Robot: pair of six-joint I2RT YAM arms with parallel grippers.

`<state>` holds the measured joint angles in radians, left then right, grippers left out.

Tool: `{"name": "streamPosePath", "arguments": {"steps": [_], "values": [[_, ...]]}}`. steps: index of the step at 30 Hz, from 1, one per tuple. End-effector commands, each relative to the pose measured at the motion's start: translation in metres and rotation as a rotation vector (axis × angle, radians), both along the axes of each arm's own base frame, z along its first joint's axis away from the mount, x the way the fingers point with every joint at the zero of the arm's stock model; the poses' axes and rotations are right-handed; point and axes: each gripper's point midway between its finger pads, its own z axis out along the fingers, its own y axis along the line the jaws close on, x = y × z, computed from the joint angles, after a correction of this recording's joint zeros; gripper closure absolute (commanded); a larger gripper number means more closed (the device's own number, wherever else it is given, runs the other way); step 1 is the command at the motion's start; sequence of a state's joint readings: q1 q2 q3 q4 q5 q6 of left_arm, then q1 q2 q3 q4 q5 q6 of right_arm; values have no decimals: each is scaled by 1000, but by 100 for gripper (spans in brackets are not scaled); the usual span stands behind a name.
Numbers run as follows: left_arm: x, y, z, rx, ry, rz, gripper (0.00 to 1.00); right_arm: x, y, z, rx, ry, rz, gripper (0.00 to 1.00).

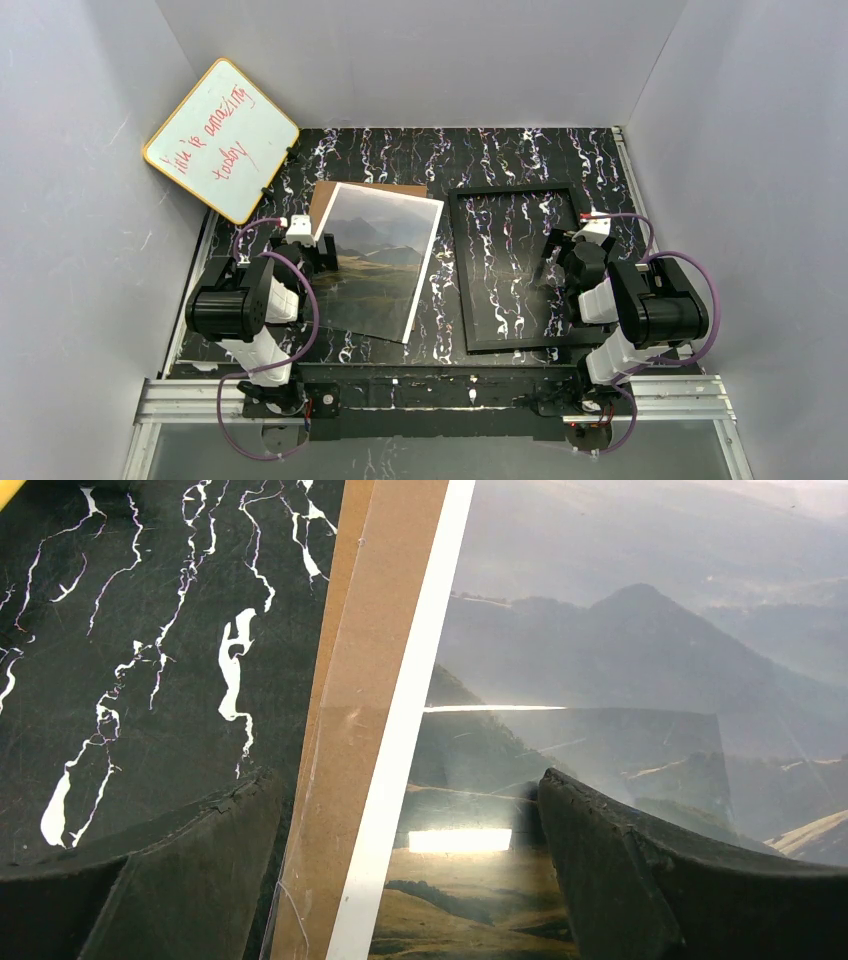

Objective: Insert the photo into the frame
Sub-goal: Turn over the photo frame at the center of the board.

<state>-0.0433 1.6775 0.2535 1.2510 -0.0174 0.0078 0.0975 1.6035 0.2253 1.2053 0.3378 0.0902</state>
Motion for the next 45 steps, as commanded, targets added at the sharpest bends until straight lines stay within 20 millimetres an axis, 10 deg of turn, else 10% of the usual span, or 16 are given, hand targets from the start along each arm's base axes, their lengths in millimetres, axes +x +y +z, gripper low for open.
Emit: {"name": "streamPosePath", "arguments": {"steps": [1,14,21,32,45], "values": [[2,3,2,15,-9,11,2,7,-3,16,-2,-62,-12,1],[31,20,21,18,182,96,2,8,-5,29,-5,-64,-8,1],[42,33,46,118,602,30,3,4,-63,58,433,96,-641,1],[26,23,119,-46,552,-82,9,44,36,81,548,361,-143,1],[-5,29,137,31,614,-101,2,-19,208,35,176,629,192,1]]}}
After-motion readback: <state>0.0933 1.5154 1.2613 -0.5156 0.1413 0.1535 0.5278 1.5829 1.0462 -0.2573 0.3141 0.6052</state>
